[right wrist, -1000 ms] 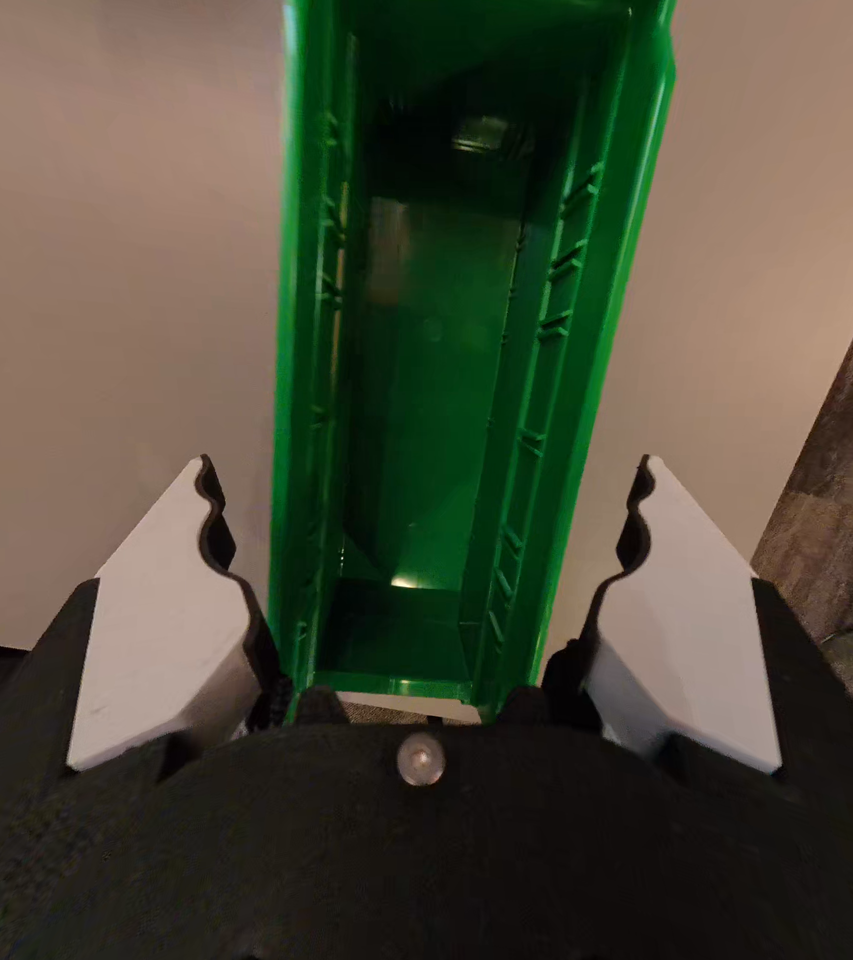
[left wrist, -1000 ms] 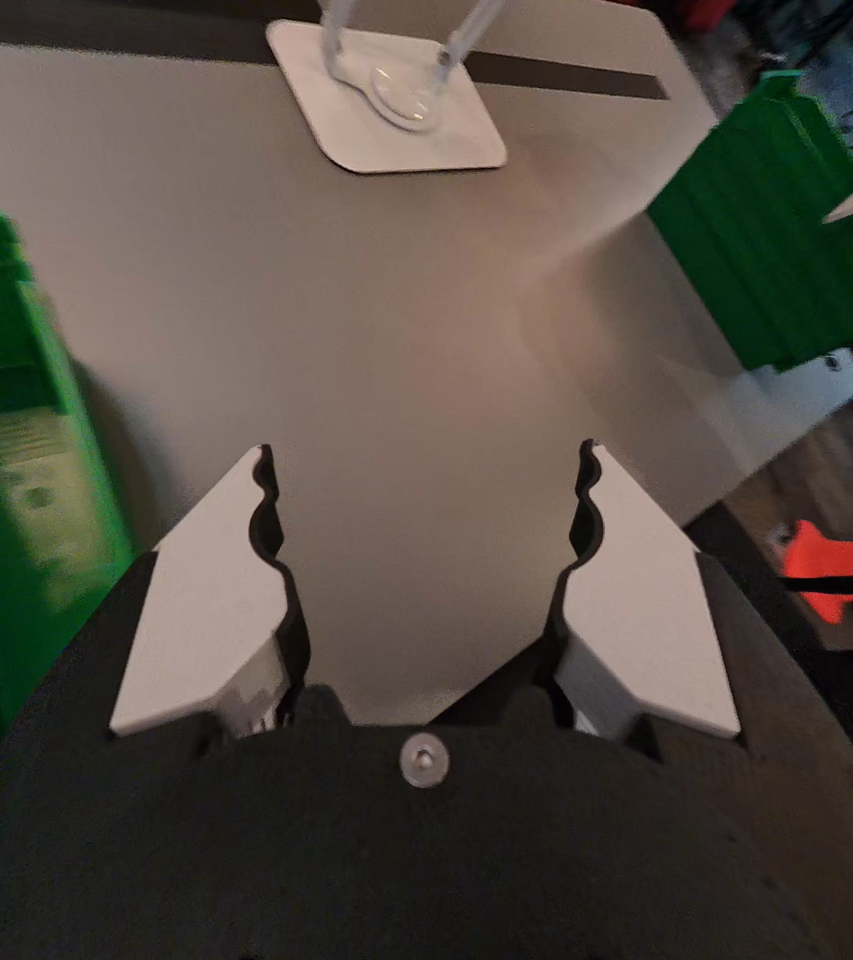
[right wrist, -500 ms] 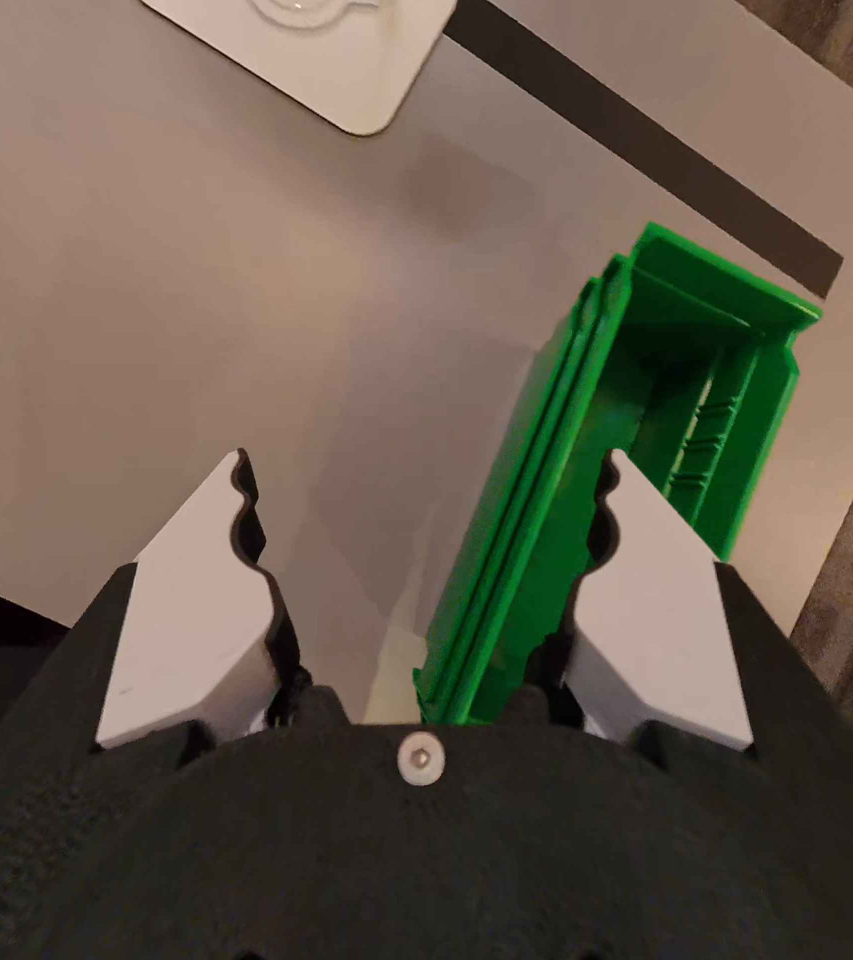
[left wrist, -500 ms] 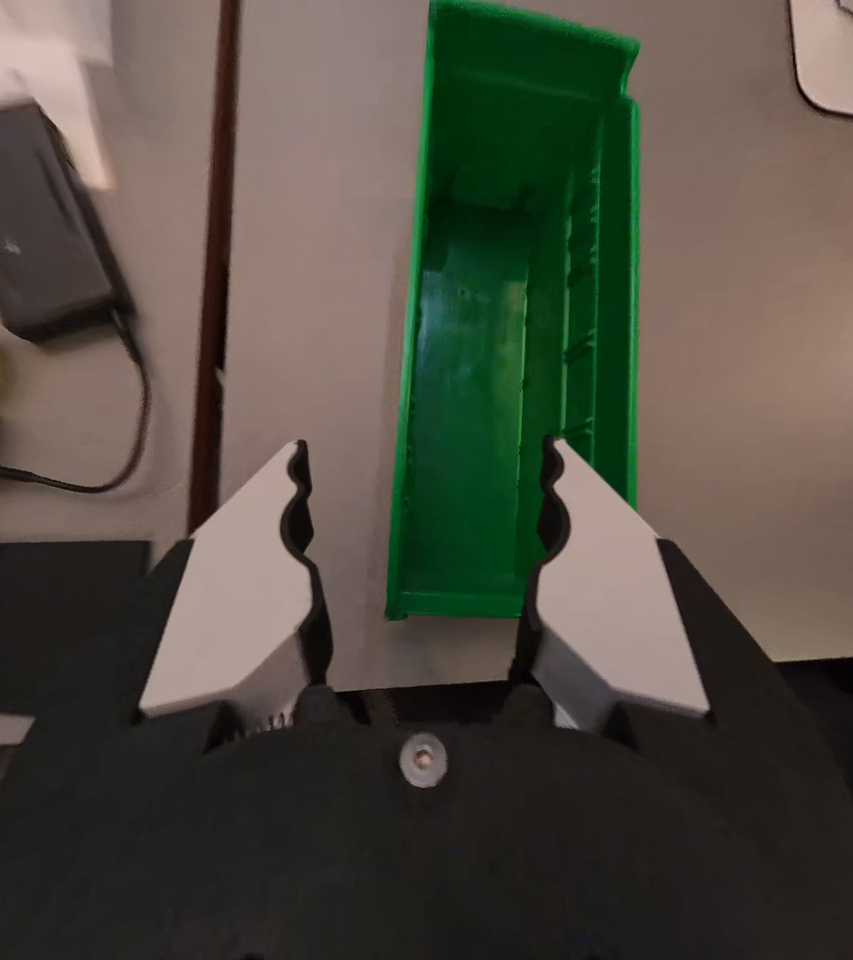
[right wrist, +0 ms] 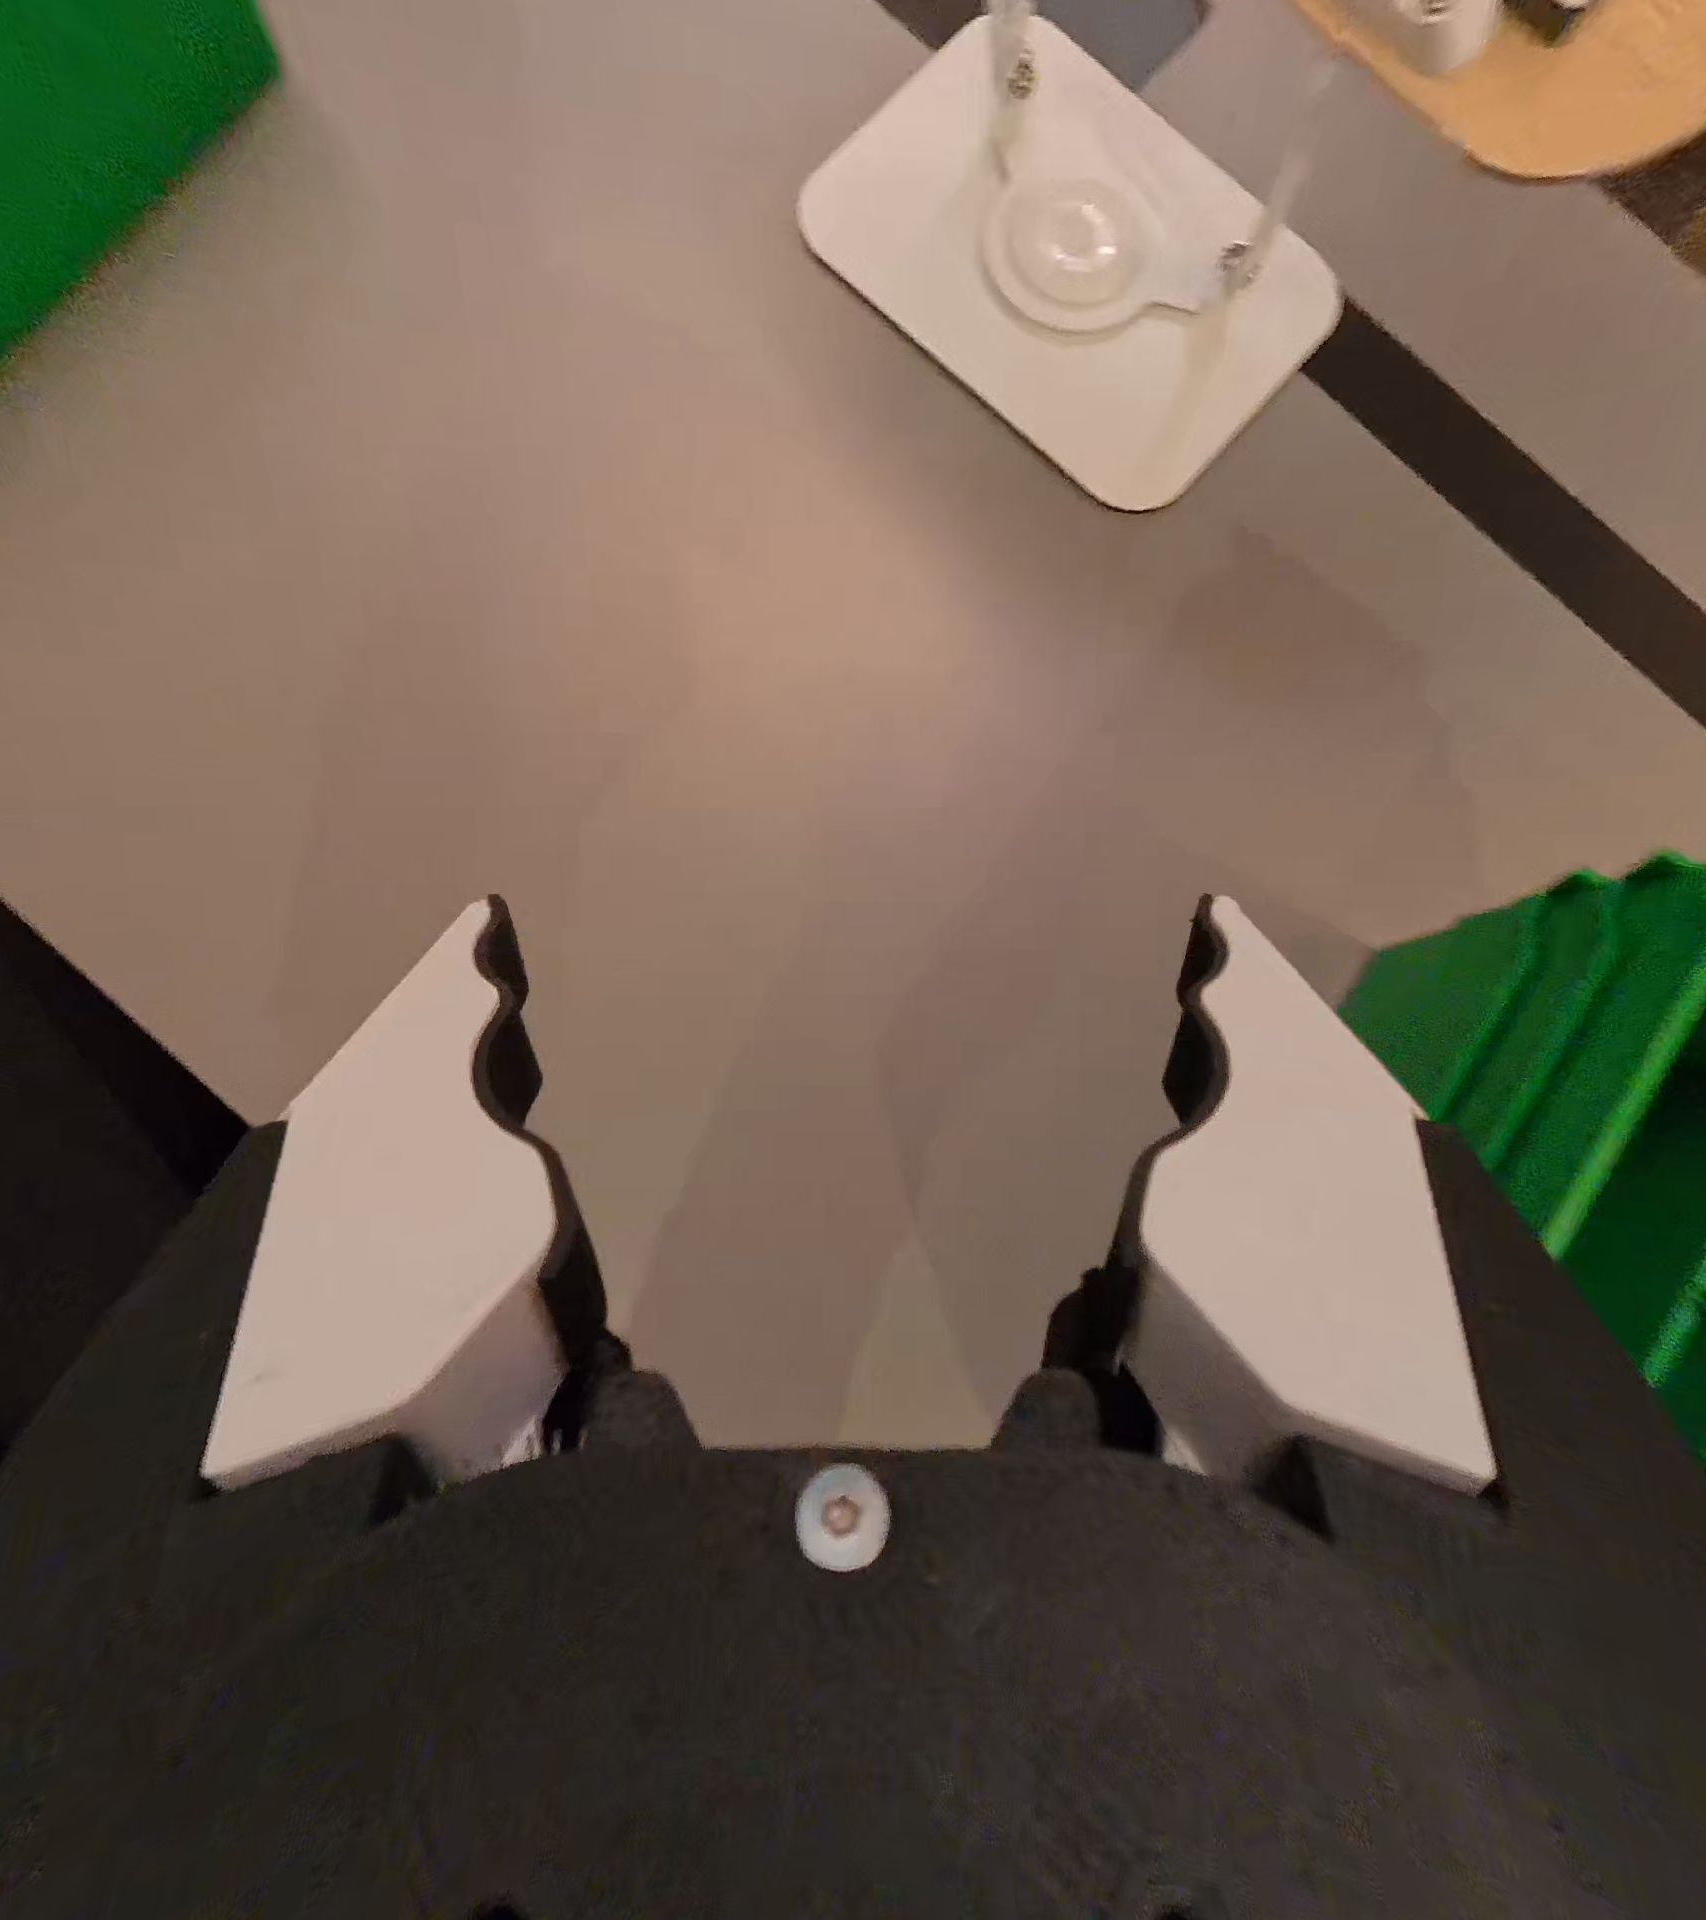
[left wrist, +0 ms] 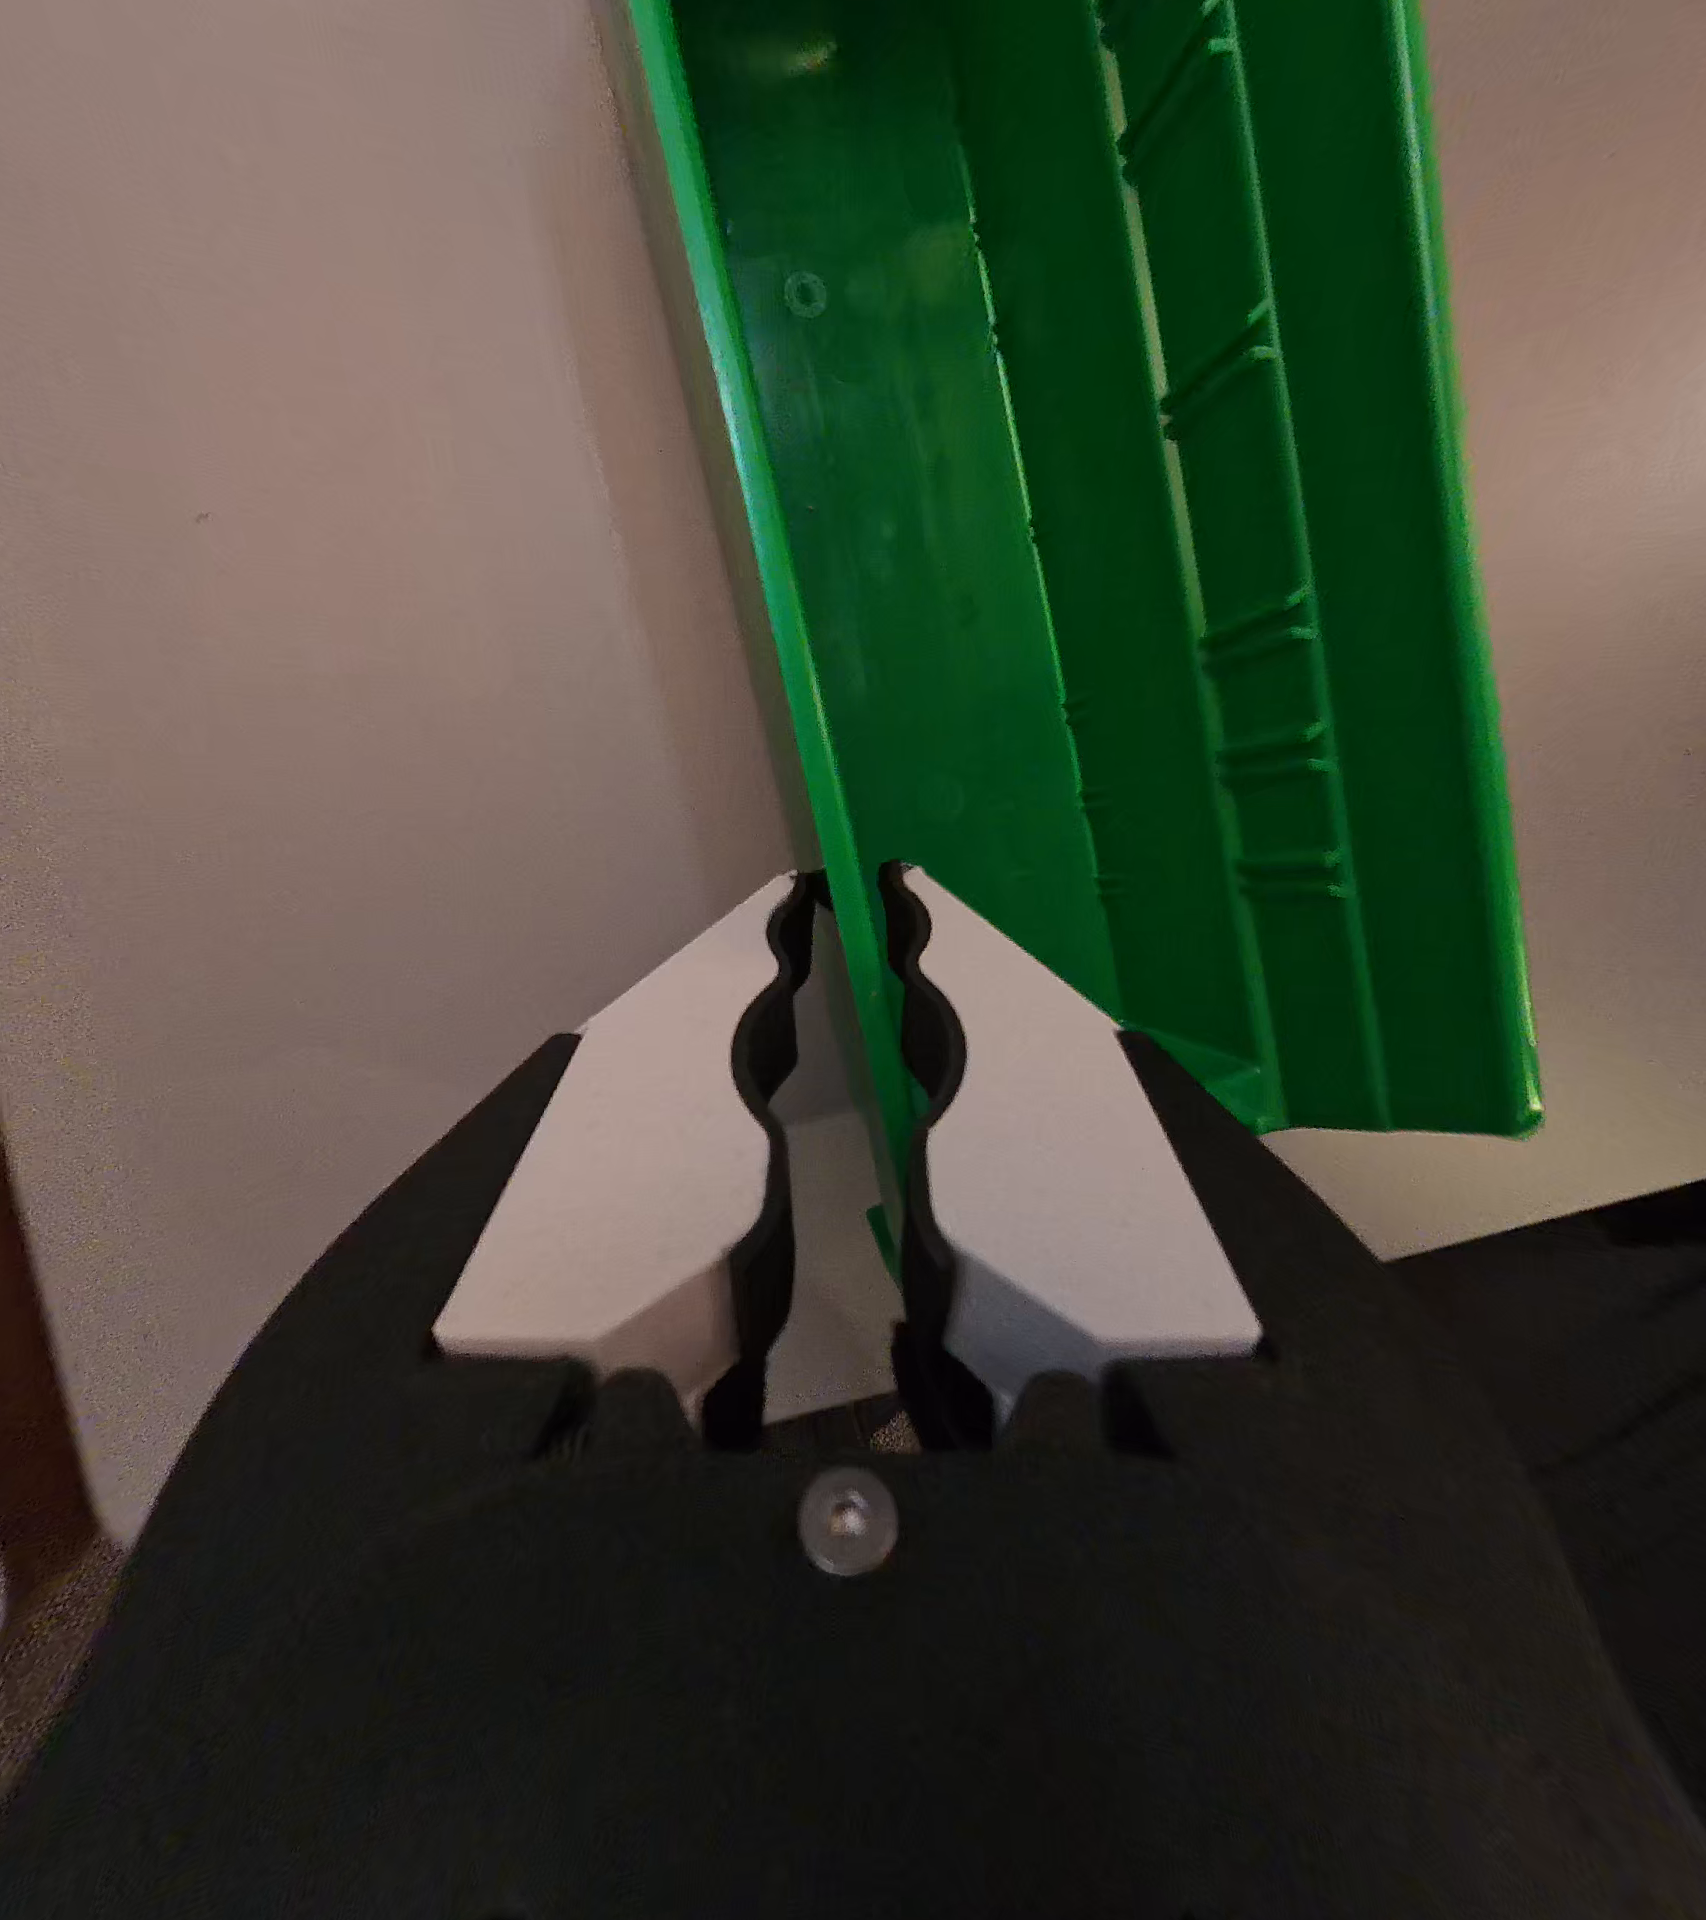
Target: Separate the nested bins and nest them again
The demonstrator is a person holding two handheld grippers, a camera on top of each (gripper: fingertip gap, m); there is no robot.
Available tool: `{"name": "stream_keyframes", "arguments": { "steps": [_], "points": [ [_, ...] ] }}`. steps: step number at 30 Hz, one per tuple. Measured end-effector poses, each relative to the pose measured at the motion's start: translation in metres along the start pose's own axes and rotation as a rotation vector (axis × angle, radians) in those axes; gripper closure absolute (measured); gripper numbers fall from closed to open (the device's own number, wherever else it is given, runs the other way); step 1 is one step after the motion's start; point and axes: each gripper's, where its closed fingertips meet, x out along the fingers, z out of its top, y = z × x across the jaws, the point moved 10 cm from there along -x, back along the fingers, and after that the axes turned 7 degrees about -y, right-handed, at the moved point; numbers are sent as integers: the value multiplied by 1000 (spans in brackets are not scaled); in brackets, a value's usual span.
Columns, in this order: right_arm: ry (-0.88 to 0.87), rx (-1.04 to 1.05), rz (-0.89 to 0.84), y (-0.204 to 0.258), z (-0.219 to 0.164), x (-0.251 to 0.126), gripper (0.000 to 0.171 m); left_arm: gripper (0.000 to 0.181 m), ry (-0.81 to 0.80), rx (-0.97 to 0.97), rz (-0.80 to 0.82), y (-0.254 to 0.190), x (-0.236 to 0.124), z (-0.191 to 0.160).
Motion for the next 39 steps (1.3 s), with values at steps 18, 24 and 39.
{"name": "stream_keyframes", "arguments": {
  "steps": [18,24,39],
  "points": [
    [8,275,506,71,-45,100,43,154,83,281,-375,-232,76,23],
    [-5,361,588,68,-44,112,41,132,136,300,-622,-279,65,10],
    [187,-13,396,70,1,113,15,119,106,341,-967,-336,67,-6]
  ]
}}
